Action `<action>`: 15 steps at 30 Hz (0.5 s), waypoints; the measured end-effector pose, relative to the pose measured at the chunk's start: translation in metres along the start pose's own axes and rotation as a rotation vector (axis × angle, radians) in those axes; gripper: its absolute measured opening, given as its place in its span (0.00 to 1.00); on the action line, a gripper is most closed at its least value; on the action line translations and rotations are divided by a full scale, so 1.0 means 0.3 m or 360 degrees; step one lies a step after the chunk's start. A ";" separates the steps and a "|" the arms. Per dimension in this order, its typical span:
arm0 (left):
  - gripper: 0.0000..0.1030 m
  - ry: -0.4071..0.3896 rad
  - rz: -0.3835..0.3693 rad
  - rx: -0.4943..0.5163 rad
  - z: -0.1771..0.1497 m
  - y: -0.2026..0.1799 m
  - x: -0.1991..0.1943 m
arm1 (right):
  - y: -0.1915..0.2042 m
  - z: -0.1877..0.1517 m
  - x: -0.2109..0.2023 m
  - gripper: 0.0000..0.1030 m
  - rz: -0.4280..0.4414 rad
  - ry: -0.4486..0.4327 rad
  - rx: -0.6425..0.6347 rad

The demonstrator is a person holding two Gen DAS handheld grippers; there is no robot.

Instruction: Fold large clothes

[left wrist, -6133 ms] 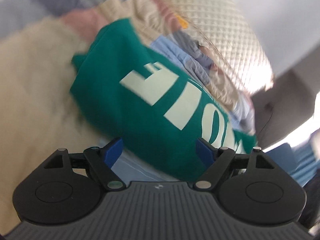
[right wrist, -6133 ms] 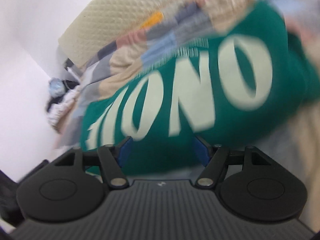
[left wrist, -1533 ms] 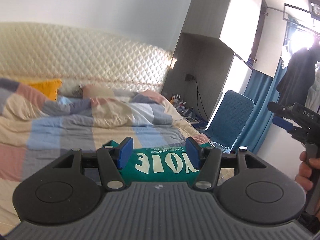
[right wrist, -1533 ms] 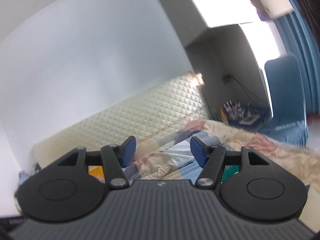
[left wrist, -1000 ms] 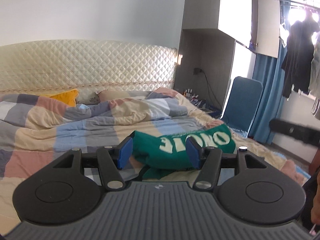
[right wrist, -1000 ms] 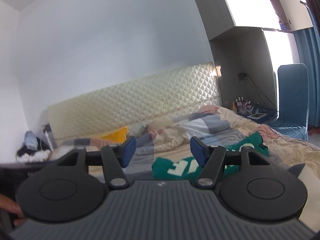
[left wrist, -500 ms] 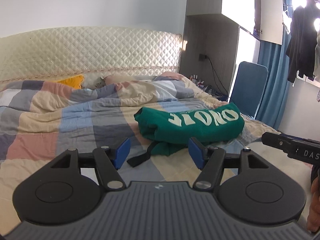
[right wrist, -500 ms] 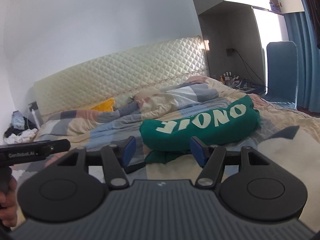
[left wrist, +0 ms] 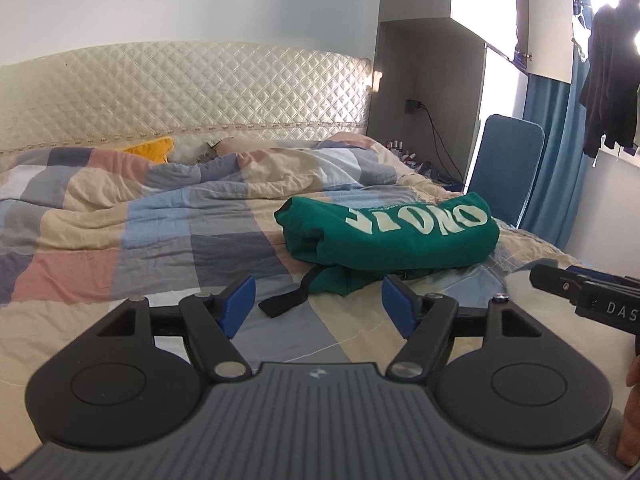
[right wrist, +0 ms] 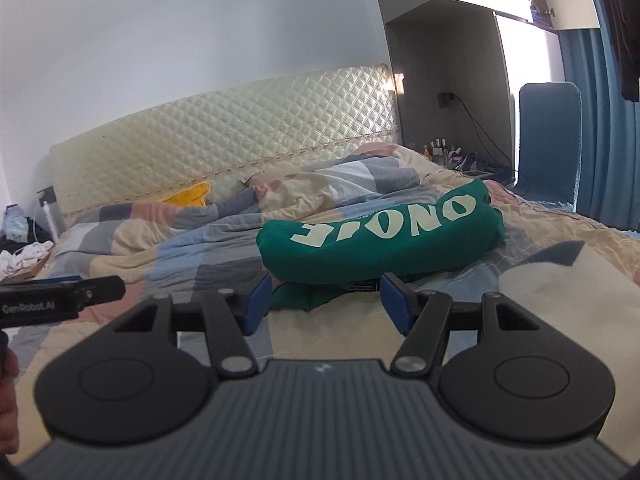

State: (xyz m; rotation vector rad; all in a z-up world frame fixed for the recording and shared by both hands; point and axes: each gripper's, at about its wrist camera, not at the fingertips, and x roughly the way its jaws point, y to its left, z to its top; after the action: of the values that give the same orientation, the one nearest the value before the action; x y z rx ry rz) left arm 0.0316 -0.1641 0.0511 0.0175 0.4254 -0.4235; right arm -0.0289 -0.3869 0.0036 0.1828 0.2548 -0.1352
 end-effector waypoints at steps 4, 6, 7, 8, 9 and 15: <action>0.72 0.0001 0.0028 0.0042 -0.008 -0.009 0.004 | 0.014 -0.009 -0.010 0.62 -0.0021 -0.0027 -0.0050; 0.73 -0.0008 0.0034 0.0065 -0.009 -0.017 0.002 | 0.023 -0.011 -0.015 0.62 -0.0028 -0.0037 -0.0065; 0.73 -0.0014 0.0035 0.0068 -0.011 -0.022 -0.003 | 0.024 -0.012 -0.015 0.62 -0.0030 -0.0038 -0.0068; 0.73 -0.0018 0.0035 0.0069 -0.010 -0.026 -0.006 | 0.021 -0.014 -0.015 0.62 -0.0027 -0.0034 -0.0063; 0.73 -0.0020 0.0035 0.0072 -0.009 -0.028 -0.007 | 0.020 -0.013 -0.016 0.62 -0.0027 -0.0033 -0.0057; 0.73 -0.0022 0.0028 0.0095 -0.013 -0.046 -0.015 | 0.014 -0.016 -0.024 0.62 -0.0032 -0.0031 -0.0042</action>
State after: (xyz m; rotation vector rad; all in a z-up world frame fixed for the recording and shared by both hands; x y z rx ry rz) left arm 0.0208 -0.1746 0.0505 0.0762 0.3987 -0.4186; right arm -0.0362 -0.3810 0.0016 0.1525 0.2391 -0.1532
